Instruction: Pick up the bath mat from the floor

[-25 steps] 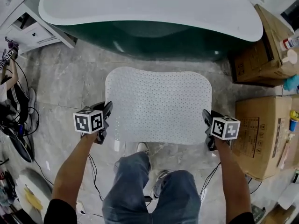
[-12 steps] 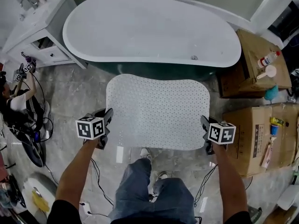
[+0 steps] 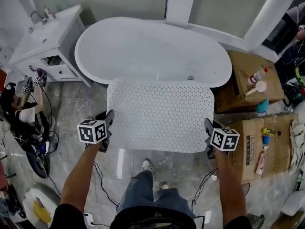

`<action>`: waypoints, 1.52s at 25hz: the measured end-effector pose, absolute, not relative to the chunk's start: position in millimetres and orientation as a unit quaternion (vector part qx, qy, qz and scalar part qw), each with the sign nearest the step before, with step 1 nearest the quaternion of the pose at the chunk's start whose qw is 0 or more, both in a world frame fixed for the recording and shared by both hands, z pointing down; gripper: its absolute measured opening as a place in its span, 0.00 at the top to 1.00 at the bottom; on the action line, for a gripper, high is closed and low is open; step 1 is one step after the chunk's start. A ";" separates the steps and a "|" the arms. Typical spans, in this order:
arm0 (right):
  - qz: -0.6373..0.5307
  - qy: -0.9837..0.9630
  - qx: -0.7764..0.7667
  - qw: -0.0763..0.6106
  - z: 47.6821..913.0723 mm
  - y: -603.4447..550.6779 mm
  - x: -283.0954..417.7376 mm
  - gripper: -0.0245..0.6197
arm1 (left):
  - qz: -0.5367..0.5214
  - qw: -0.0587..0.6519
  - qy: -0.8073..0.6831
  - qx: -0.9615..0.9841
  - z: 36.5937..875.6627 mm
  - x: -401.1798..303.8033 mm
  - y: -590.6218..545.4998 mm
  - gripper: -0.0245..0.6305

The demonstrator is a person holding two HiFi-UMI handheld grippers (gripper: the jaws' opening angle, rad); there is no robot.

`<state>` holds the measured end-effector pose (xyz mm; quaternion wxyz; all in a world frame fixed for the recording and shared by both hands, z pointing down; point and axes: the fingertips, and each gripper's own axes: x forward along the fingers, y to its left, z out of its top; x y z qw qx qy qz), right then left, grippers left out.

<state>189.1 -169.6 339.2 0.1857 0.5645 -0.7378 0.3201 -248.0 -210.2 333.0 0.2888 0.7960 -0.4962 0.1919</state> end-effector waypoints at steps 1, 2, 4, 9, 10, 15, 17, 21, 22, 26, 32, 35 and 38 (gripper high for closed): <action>0.313 -0.737 0.572 0.180 324.3 -174.3 189.3 0.92 | 0.185 0.283 -0.497 0.799 318.4 -247.6 -215.6 0.91; 0.305 -0.735 0.580 0.175 309.3 -178.8 188.9 0.92 | 0.177 0.279 -0.497 0.803 304.4 -247.3 -220.0 0.91; 0.292 -0.733 0.592 0.162 282.0 -185.2 186.1 0.92 | 0.164 0.271 -0.498 0.808 280.2 -248.9 -225.3 0.91; 0.257 -0.735 0.614 0.130 228.2 -204.9 178.8 0.92 | 0.148 0.242 -0.511 0.811 233.4 -255.6 -245.5 0.92; 0.252 -0.735 0.618 0.122 218.2 -209.0 177.3 0.92 | 0.144 0.238 -0.514 0.812 224.5 -256.5 -249.6 0.92; 0.212 -0.737 0.635 0.093 169.4 -221.5 172.4 0.92 | 0.118 0.203 -0.525 0.818 180.1 -257.0 -266.9 0.92; 0.198 -0.737 0.641 0.080 151.6 -224.5 172.9 0.92 | 0.106 0.188 -0.530 0.820 162.4 -255.3 -272.2 0.92; 0.169 -0.742 0.646 0.065 120.3 -234.7 173.9 0.92 | 0.093 0.161 -0.542 0.820 132.4 -246.1 -284.8 0.92; 0.159 -0.743 0.647 0.063 113.3 -236.6 175.5 0.92 | 0.090 0.156 -0.543 0.820 126.4 -242.1 -287.7 0.92; 0.125 -0.747 0.650 0.051 85.6 -246.8 188.6 0.92 | 0.075 0.130 -0.553 0.819 99.4 -227.9 -296.8 0.91; 0.083 -0.758 0.646 0.027 45.4 -258.8 212.1 0.92 | 0.043 0.103 -0.575 0.811 60.2 -208.7 -300.7 0.91; 0.065 -0.764 0.641 0.021 28.8 -262.4 223.9 0.92 | 0.026 0.091 -0.585 0.806 42.5 -201.6 -300.7 0.91; 0.054 -0.770 0.636 0.015 17.0 -265.8 233.7 0.92 | 0.018 0.084 -0.596 0.798 31.8 -199.2 -300.9 0.91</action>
